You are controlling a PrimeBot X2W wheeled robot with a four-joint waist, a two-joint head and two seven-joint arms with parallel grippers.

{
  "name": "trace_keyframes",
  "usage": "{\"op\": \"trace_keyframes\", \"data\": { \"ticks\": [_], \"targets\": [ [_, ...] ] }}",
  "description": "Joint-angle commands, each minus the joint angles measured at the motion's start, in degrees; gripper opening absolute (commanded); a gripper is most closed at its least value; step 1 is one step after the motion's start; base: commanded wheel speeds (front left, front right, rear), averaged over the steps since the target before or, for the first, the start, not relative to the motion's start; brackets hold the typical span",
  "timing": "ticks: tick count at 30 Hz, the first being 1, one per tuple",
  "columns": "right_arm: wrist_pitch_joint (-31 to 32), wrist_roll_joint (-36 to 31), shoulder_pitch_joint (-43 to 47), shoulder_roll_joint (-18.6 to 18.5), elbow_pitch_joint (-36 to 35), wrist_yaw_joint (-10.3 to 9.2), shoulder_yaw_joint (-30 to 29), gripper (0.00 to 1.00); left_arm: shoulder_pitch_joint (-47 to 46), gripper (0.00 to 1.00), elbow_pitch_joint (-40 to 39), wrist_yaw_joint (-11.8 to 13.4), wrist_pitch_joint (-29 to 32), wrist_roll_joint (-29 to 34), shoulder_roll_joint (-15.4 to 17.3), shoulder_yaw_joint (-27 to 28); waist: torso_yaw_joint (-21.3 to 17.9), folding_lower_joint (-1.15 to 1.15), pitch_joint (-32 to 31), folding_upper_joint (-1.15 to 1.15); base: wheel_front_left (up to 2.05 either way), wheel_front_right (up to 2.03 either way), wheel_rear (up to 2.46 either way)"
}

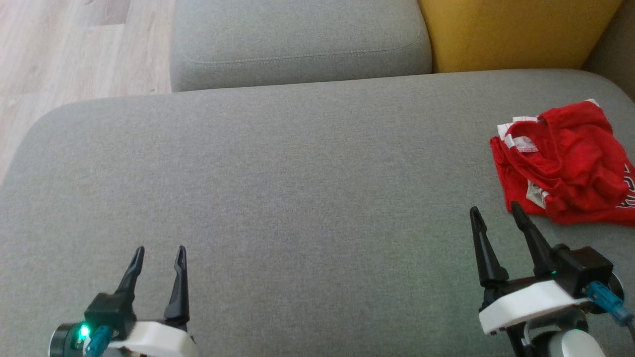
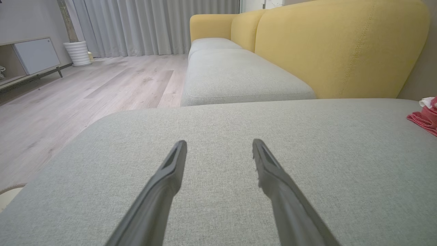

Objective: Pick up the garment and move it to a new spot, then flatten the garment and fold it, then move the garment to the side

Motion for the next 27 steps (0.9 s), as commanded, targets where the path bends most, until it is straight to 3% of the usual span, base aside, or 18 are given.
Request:
{"op": "trace_keyframes", "data": {
  "ticks": [1,27],
  "targets": [
    [-0.36,-0.11,-1.91,-0.13,-1.77,0.39,1.47,1.00,-2.93,1.00,-1.48,0.00,-0.66,-0.48,1.33,2.01,-0.14,0.00,0.13,0.00,0.00,0.00,0.00],
    [-0.19,1.06,-2.02,-0.13,-1.24,0.39,1.75,1.00,-4.05,1.00,-0.33,0.42,-0.74,-0.52,1.19,1.86,-0.37,0.00,0.72,0.00,0.00,0.00,0.00]
  ]
}}
